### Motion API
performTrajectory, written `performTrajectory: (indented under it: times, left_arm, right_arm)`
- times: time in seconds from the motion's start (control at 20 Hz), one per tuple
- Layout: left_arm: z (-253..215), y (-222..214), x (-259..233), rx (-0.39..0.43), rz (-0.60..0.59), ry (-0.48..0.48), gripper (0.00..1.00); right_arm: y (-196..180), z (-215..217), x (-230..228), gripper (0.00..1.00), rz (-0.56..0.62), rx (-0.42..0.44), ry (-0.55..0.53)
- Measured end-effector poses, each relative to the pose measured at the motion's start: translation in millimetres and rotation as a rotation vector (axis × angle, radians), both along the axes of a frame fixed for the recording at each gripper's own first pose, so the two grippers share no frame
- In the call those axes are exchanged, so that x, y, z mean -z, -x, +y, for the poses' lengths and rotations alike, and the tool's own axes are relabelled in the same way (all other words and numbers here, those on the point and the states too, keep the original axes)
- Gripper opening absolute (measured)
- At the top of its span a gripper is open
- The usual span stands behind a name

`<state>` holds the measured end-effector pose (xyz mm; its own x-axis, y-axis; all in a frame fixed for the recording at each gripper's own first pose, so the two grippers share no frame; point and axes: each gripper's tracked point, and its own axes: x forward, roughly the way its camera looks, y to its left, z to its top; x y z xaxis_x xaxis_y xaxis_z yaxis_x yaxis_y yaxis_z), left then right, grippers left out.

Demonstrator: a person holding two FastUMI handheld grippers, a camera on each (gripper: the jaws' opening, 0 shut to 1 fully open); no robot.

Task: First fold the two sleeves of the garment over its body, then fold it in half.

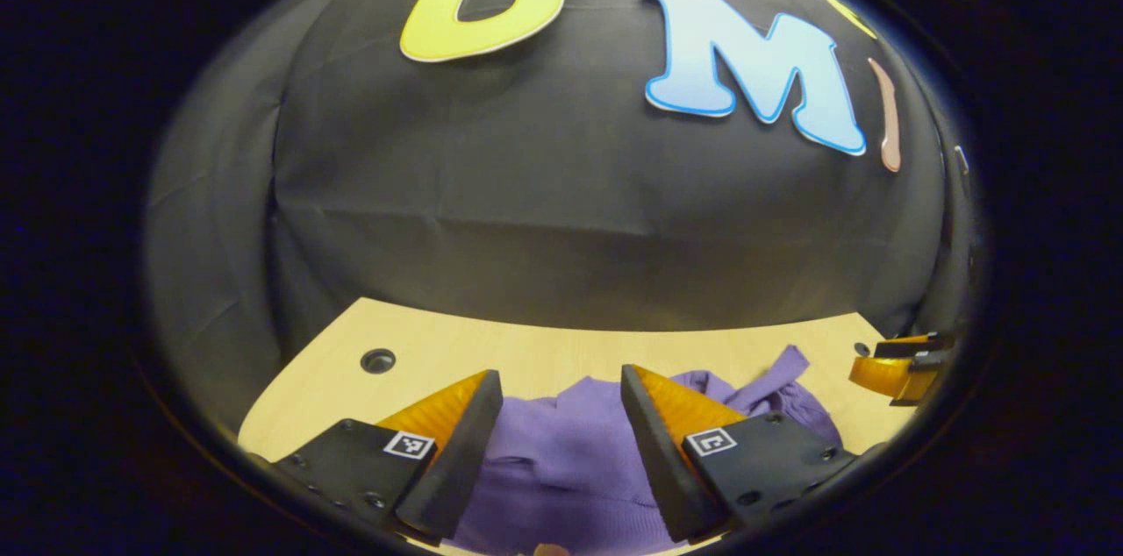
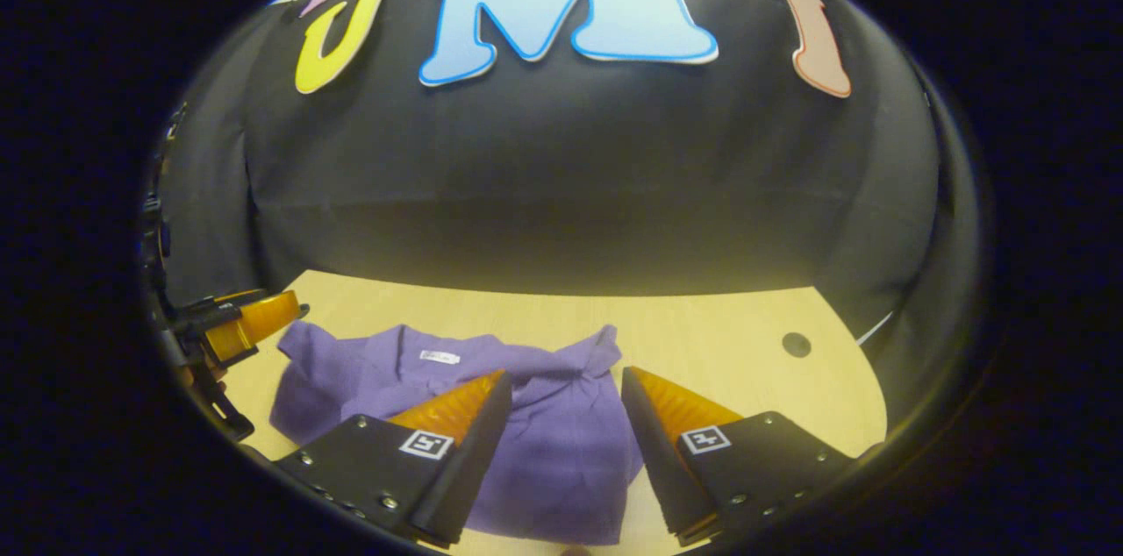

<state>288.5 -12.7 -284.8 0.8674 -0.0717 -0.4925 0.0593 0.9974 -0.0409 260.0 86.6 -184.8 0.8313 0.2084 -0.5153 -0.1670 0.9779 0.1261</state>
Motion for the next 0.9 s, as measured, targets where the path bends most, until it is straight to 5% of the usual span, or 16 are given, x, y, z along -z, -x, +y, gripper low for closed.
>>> performTrajectory:
  times: [0.15, 0.9]
  left_arm:
    - [1, 21, -34, 0.035, -0.041, 0.001, 0.96]
    - [1, 155, -171, 0.154, -0.314, -0.001, 0.95]
  right_arm:
    - [31, 8, -37, 0.75, -0.059, 0.024, 0.006]
    - [178, 1, -152, 0.78, -0.314, 0.147, 0.050]
